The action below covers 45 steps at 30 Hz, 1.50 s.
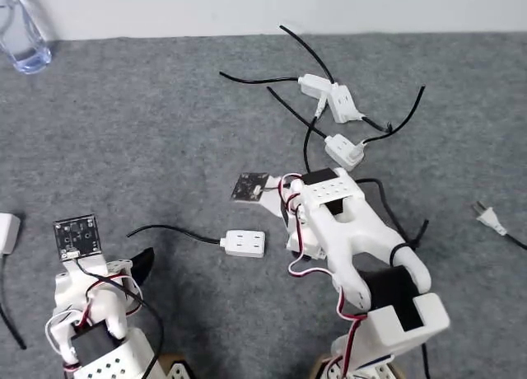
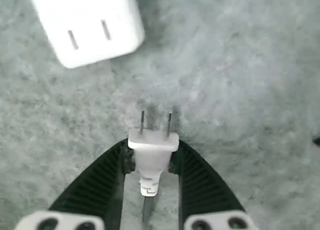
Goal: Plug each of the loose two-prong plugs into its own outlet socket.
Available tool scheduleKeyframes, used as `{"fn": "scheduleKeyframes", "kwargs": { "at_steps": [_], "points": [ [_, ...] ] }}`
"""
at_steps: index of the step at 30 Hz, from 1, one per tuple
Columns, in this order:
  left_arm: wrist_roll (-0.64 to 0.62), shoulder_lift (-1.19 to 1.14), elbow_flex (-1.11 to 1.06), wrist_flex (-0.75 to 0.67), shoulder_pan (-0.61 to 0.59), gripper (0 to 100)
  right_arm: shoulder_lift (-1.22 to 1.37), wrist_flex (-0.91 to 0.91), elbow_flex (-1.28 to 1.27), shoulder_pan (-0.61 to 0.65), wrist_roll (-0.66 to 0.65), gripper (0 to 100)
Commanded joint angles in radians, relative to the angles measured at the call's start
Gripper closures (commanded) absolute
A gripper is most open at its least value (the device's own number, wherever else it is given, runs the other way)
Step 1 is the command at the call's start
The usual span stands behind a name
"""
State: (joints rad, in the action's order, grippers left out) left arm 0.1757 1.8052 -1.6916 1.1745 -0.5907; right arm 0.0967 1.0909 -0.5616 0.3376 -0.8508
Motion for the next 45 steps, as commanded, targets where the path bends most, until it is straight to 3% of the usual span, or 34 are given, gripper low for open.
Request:
{"fn": "scheduleKeyframes", "kwargs": {
  "at_steps": [1,9,17,26,45],
  "points": [
    [0.002,0.015,0.010,0.005,-0.006,58,-0.013,-0.038,-0.012,-0.036,0.146,99.1],
    [0.002,0.015,0.010,0.005,0.008,58,-0.047,-0.039,-0.063,-0.047,0.192,99.1],
    [-0.015,0.017,0.012,-0.032,0.290,58,-0.275,0.096,-0.120,0.050,0.242,99.1],
    [-0.445,0.017,0.054,-0.129,0.694,58,-0.421,0.217,-0.155,0.217,0.296,99.1],
    [-0.595,0.017,0.073,-0.086,0.852,58,-0.435,0.335,0.123,0.255,0.333,99.1]
  ]
}}
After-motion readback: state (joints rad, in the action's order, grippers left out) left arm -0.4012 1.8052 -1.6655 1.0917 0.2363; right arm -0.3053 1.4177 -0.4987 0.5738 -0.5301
